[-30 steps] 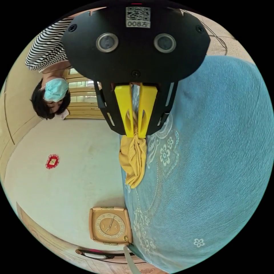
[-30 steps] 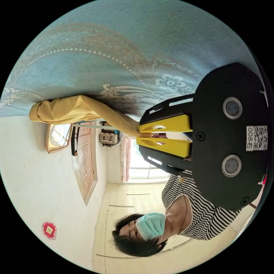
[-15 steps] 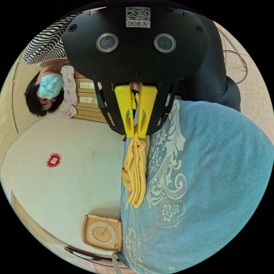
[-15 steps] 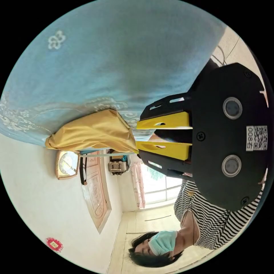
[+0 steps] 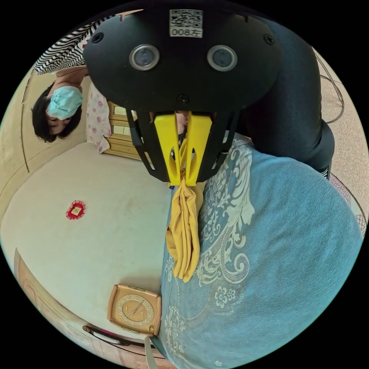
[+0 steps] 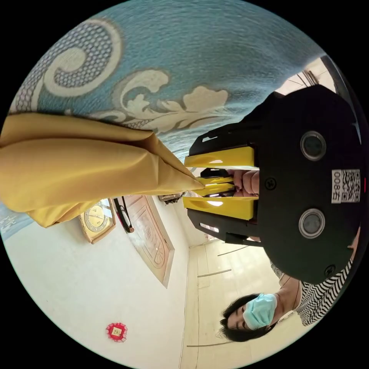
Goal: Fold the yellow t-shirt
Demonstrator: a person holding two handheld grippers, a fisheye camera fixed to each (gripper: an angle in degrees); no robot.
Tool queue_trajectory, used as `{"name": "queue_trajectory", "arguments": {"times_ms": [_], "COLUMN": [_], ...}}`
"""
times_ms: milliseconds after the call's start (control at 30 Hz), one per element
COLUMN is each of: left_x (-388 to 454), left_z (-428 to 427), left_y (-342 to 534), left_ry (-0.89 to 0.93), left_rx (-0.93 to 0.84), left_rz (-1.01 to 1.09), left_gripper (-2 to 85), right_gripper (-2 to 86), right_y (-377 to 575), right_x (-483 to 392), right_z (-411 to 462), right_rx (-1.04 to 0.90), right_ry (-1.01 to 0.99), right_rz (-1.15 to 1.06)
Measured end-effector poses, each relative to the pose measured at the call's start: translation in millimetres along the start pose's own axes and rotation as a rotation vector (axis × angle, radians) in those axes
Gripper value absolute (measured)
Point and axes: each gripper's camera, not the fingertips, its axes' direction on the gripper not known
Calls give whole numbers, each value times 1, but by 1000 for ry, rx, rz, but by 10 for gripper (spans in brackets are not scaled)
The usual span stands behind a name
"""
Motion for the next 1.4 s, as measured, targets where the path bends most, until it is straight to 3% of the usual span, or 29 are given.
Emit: {"name": "queue_trajectory", "arguments": {"times_ms": [533, 833, 1133, 1400], "left_x": [35, 50, 94, 126], "left_z": [6, 82, 163, 223], "left_y": [-1, -63, -101, -80], "left_ry": [-62, -41, -191, -271], "left_rx": [-23, -130, -165, -174], "left_rz": [142, 155, 229, 257], "left_gripper": [73, 131, 110, 32], "right_gripper": [5, -1, 0, 1], "right_y": [14, 38, 72, 112], "right_x": [-6, -25, -35, -53], "right_z": [47, 60, 74, 83], "right_rx": [-29, -32, -33, -41], "right_ry": [57, 88, 78, 96], "right_rz": [-63, -118, -125, -138]}}
